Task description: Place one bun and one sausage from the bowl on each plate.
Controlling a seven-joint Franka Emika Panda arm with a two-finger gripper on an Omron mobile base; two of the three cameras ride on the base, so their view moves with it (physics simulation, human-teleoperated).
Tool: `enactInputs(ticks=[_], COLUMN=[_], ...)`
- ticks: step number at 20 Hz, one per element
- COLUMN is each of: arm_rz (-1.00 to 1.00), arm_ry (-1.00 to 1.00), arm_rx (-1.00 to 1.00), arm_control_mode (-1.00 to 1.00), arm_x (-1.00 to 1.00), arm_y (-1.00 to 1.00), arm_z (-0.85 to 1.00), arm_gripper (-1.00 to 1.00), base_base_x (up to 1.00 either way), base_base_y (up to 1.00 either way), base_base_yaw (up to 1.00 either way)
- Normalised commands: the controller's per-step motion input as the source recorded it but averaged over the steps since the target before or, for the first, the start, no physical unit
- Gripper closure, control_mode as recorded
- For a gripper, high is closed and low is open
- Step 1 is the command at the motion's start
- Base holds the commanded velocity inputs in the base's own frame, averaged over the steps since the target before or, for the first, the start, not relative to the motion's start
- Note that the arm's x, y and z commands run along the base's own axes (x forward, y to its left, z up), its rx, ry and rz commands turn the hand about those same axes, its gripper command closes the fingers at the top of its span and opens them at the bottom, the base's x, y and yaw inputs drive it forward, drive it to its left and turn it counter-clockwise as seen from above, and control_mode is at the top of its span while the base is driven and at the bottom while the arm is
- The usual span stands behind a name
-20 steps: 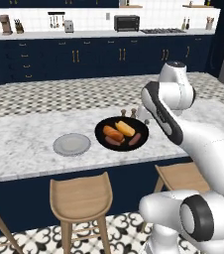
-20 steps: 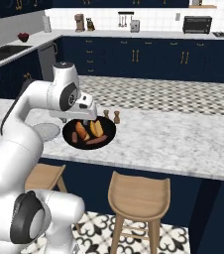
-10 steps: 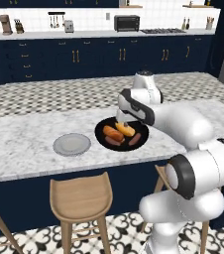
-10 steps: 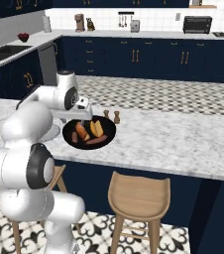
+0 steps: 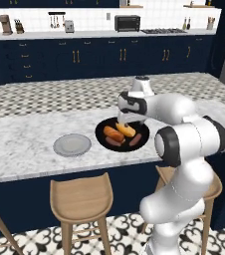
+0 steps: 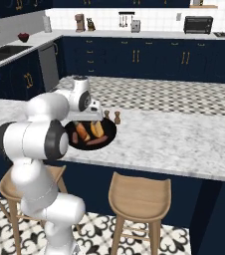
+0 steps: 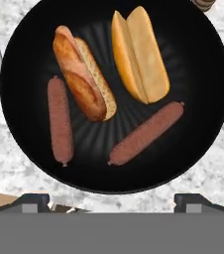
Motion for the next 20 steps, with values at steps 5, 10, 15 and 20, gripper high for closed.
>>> enactInputs(ticks=[5, 10, 15, 20], arm_rz=[0.00, -0.01, 0.00, 0.00], arm_ry=[0.00, 0.03, 0.00, 0.00], arm_rx=[-0.06, -0.01, 0.00, 0.00], arm_control_mode=[-1.00, -1.00, -1.00, -1.00], arm_x=[0.35, 0.19, 0.50, 0.58], arm_y=[-0.06, -0.11, -0.02, 0.00], arm_z=[-0.58, -0.19, -0.23, -0.30], arm_gripper=[-1.00, -1.00, -1.00, -1.00], base_base_x=[0.00, 0.00, 0.00, 0.00], base_base_y=[0.00, 0.00, 0.00, 0.00], base_base_yaw=[0.00, 0.00, 0.00, 0.00])
